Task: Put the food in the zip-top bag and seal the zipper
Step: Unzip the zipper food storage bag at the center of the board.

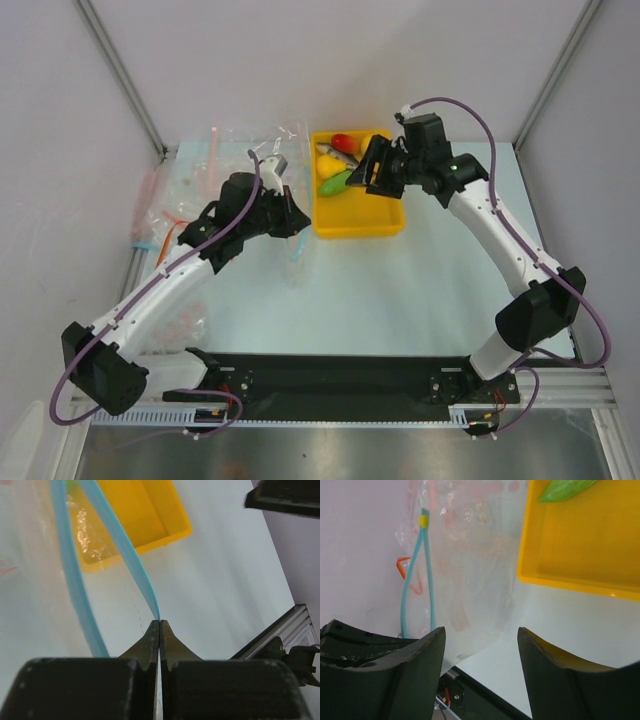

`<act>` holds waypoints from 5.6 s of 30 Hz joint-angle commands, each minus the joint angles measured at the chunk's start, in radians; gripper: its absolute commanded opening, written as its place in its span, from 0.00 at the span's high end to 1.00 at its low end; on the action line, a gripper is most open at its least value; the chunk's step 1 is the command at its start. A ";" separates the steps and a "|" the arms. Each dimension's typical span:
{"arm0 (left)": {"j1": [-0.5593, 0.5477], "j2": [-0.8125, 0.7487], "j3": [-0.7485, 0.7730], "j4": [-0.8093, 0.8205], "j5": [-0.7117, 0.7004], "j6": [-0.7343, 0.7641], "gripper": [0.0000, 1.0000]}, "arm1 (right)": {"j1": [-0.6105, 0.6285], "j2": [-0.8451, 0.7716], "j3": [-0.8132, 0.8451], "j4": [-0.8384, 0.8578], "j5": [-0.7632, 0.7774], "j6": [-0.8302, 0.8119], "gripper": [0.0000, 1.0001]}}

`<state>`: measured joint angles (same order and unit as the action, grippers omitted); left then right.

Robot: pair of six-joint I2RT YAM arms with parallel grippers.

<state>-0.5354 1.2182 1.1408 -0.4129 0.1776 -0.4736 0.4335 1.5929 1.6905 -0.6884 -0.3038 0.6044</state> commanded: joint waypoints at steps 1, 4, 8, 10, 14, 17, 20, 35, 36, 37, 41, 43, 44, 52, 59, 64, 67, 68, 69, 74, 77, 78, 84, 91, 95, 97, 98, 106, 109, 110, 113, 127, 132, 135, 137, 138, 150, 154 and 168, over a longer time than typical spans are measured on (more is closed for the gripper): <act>-0.038 0.013 0.025 0.072 -0.043 -0.017 1.00 | 0.065 0.018 0.044 -0.016 -0.011 0.069 0.35; -0.055 0.023 0.037 0.075 -0.053 -0.011 1.00 | 0.083 0.024 0.047 0.003 -0.004 0.084 0.36; -0.067 0.038 0.050 0.080 -0.058 -0.003 1.00 | 0.100 0.064 0.075 -0.013 -0.009 0.101 0.39; -0.072 0.046 0.060 0.080 -0.056 -0.002 1.00 | 0.105 0.078 0.089 -0.031 -0.006 0.104 0.39; -0.084 0.078 0.088 0.082 -0.056 0.004 1.00 | 0.116 0.110 0.109 -0.051 -0.018 0.115 0.41; -0.095 0.096 0.106 0.083 -0.069 0.009 1.00 | 0.123 0.134 0.138 -0.066 -0.012 0.110 0.42; -0.106 0.107 0.119 0.083 -0.084 0.016 1.00 | 0.131 0.162 0.158 -0.094 -0.014 0.103 0.43; -0.141 0.142 0.135 0.069 -0.105 0.058 1.00 | 0.148 0.210 0.166 -0.108 -0.047 0.094 0.57; -0.146 0.144 0.137 0.068 -0.105 0.059 1.00 | 0.148 0.210 0.166 -0.108 -0.049 0.092 0.58; -0.147 0.142 0.137 0.068 -0.109 0.061 1.00 | 0.149 0.211 0.164 -0.109 -0.050 0.090 0.59; -0.153 0.145 0.148 0.062 -0.115 0.073 0.99 | 0.151 0.219 0.166 -0.109 -0.051 0.087 0.72; -0.155 0.142 0.152 0.057 -0.115 0.075 1.00 | 0.151 0.217 0.167 -0.112 -0.041 0.081 0.84; -0.155 0.141 0.158 0.051 -0.113 0.081 1.00 | 0.151 0.217 0.170 -0.117 -0.037 0.078 0.97; -0.155 0.063 0.255 -0.128 -0.175 0.102 0.52 | 0.151 0.196 0.166 -0.135 0.020 0.040 1.00; -0.155 0.078 0.358 -0.279 -0.341 0.102 0.44 | 0.154 0.194 0.158 -0.114 0.002 0.040 1.00; -0.155 0.151 0.456 -0.342 -0.403 0.119 0.44 | 0.166 0.188 0.152 -0.094 -0.006 0.026 1.00; -0.155 0.191 0.484 -0.356 -0.389 0.131 0.44 | 0.172 0.174 0.152 -0.088 0.008 0.006 1.00; -0.155 0.201 0.499 -0.357 -0.383 0.133 0.44 | 0.175 0.171 0.150 -0.086 0.009 0.003 1.00; -0.155 0.222 0.505 -0.363 -0.373 0.136 0.43 | 0.175 0.164 0.150 -0.086 0.014 0.000 1.00; -0.155 0.259 0.539 -0.357 -0.340 0.138 0.44 | 0.180 0.145 0.144 -0.082 0.028 -0.020 1.00; -0.155 0.274 0.553 -0.359 -0.319 0.138 0.44 | 0.182 0.141 0.141 -0.082 0.031 -0.025 1.00; -0.155 0.279 0.554 -0.360 -0.314 0.139 0.44 | 0.182 0.142 0.143 -0.080 0.029 -0.026 1.00; -0.155 0.290 0.556 -0.369 -0.294 0.144 0.42 | 0.183 0.142 0.143 -0.074 0.020 -0.029 1.00; -0.155 0.323 0.573 -0.417 -0.305 0.150 0.44 | 0.192 0.130 0.130 -0.034 0.003 -0.032 1.00; -0.156 0.322 0.542 -0.435 -0.331 0.156 0.45 | 0.192 0.124 0.132 -0.030 -0.001 -0.040 1.00; -0.155 0.320 0.533 -0.443 -0.348 0.162 0.49 | 0.194 0.121 0.132 -0.026 -0.004 -0.043 1.00; -0.155 0.322 0.531 -0.446 -0.355 0.164 0.50 | 0.194 0.119 0.130 -0.028 -0.003 -0.043 1.00; -0.155 0.333 0.570 -0.517 -0.434 0.196 0.80 | 0.192 0.127 0.132 -0.045 0.006 -0.054 1.00; -0.155 0.333 0.568 -0.535 -0.458 0.213 0.92 | 0.194 0.125 0.130 -0.043 0.008 -0.052 1.00; -0.155 0.331 0.568 -0.540 -0.477 0.216 0.96 | 0.194 0.127 0.129 -0.045 0.009 -0.054 1.00; -0.155 0.320 0.568 -0.555 -0.504 0.224 1.00 | 0.194 0.125 0.121 -0.048 0.018 -0.049 1.00; -0.153 0.239 0.528 -0.558 -0.552 0.234 1.00 | 0.191 0.156 0.081 -0.007 0.023 0.026 0.63; -0.150 0.219 0.533 -0.573 -0.592 0.256 1.00 | 0.215 0.220 0.135 -0.004 -0.004 0.035 0.62; -0.147 0.210 0.533 -0.589 -0.615 0.262 1.00 | 0.237 0.256 0.176 0.019 -0.023 0.041 0.58; -0.141 0.201 0.518 -0.589 -0.618 0.263 1.00 | 0.257 0.279 0.199 0.030 -0.046 0.043 0.57; -0.137 0.189 0.508 -0.586 -0.610 0.257 1.00 | 0.263 0.298 0.222 0.042 -0.053 0.044 0.57; 0.005 0.102 0.362 -0.469 -0.360 0.104 1.00 | 0.271 0.378 0.222 -0.002 0.106 0.104 0.67; 0.044 0.113 0.396 -0.507 -0.423 0.147 1.00 | 0.257 0.381 0.221 -0.068 0.225 0.110 0.70; 0.017 0.158 0.551 -0.564 -0.584 0.239 1.00 | 0.260 0.541 0.310 -0.161 0.287 0.159 0.71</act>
<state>-0.5014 1.3609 1.6379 -0.9768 -0.3515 -0.2760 0.6979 2.0647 1.9511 -0.7914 -0.0570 0.7338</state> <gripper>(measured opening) 0.009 0.300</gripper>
